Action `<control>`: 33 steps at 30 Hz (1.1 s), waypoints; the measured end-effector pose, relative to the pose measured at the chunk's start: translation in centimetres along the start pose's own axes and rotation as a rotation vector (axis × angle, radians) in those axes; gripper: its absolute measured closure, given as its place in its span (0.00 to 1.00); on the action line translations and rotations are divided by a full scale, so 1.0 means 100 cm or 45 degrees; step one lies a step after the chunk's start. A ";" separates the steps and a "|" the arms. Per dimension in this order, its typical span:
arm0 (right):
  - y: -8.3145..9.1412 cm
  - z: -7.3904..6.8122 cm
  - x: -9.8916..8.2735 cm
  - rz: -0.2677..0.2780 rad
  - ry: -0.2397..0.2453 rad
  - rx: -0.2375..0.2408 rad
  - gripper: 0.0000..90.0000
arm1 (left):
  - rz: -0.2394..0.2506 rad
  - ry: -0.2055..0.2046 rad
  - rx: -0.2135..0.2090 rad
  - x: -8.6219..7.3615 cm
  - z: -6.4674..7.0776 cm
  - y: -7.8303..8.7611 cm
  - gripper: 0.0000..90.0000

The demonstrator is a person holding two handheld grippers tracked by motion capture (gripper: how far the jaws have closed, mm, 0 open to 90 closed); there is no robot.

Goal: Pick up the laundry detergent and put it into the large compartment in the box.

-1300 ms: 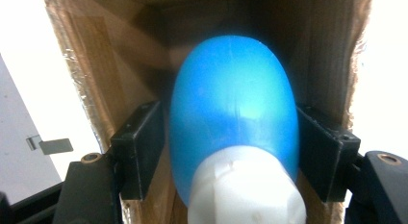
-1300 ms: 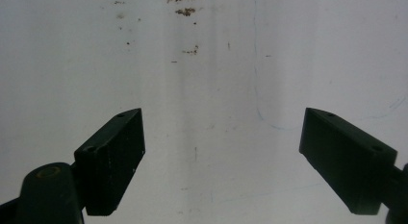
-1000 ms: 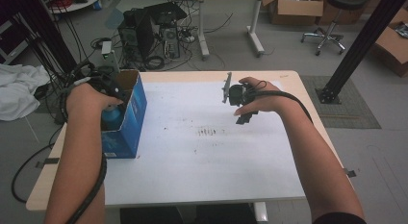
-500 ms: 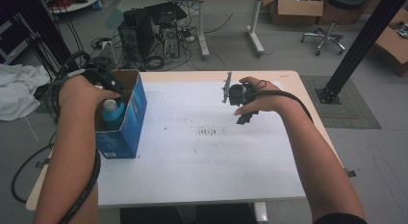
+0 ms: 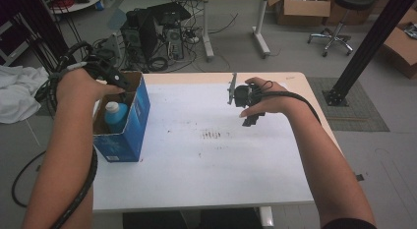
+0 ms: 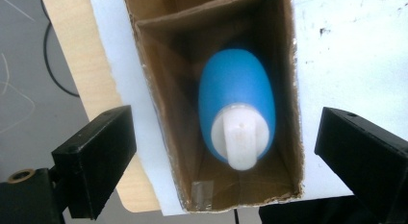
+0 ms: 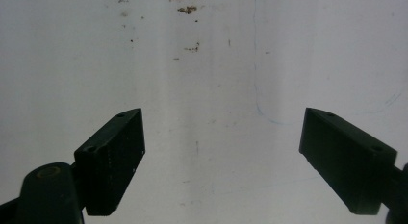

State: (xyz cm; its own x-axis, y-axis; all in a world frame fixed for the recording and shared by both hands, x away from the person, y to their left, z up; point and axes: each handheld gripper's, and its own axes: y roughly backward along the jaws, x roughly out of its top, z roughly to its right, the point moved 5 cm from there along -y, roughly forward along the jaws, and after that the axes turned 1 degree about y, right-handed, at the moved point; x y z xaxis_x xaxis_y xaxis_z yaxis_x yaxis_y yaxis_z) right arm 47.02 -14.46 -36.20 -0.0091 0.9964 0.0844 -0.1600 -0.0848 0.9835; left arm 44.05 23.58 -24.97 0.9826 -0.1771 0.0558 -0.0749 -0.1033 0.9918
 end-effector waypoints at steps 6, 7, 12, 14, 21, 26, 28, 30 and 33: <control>0.003 0.000 -0.003 -0.002 -0.008 -0.003 0.18 | -0.002 -0.031 0.009 0.002 0.005 0.006 0.05; 0.003 0.000 -0.004 -0.002 -0.009 -0.003 0.18 | 0.004 -0.040 0.014 0.003 0.006 0.008 0.04; 0.004 0.000 -0.006 -0.006 -0.013 -0.004 0.18 | 0.023 -0.069 0.016 0.006 0.013 0.016 0.01; 0.005 0.000 -0.007 -0.006 -0.014 -0.006 0.18 | 0.028 -0.081 0.016 0.007 0.014 0.018 0.00; 0.007 0.000 -0.010 -0.014 -0.018 -0.001 0.18 | 0.082 -0.198 -0.009 0.015 0.029 0.029 0.00; 0.009 0.001 -0.013 -0.018 -0.025 -0.003 0.18 | 0.073 -0.298 -0.041 0.018 0.039 0.033 0.00; 0.010 0.001 -0.015 -0.023 -0.031 -0.002 0.18 | 0.046 -0.417 -0.062 0.019 0.052 0.033 0.00; 0.010 0.001 -0.017 -0.024 -0.035 -0.003 0.18 | 0.050 -0.449 -0.059 0.020 0.055 0.033 0.00; 0.011 0.002 -0.019 -0.028 -0.040 0.001 0.18 | 0.088 -0.542 -0.114 0.023 0.069 0.034 0.00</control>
State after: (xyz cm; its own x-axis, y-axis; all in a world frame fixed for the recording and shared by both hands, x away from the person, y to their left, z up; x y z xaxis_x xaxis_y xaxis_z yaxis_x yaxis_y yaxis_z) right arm 47.03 -16.44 -35.22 0.0253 0.9974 0.0673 -0.1594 -0.0625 0.9852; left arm 44.92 16.09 -22.26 0.8166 -0.5704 0.0889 -0.1049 0.0049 0.9945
